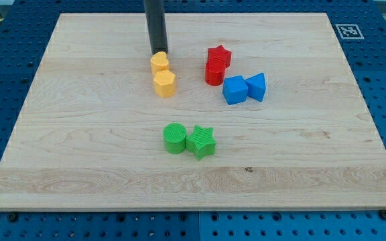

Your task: Push the yellow heart into the yellow hexagon

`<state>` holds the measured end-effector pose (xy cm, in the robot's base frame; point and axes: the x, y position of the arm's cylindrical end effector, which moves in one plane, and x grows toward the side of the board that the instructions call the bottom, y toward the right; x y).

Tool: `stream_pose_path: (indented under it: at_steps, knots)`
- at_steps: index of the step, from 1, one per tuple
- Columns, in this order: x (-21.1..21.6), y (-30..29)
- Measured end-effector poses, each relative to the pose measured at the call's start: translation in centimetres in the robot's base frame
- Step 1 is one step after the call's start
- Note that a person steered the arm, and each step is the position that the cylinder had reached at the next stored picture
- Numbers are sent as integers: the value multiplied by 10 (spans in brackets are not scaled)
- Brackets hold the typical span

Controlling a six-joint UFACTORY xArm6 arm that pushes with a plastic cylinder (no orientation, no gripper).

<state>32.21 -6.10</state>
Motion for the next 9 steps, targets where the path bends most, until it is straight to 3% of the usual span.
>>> stream_pose_path:
  at_steps: [6, 9]
  knots:
    - [25, 29]
    - [60, 64]
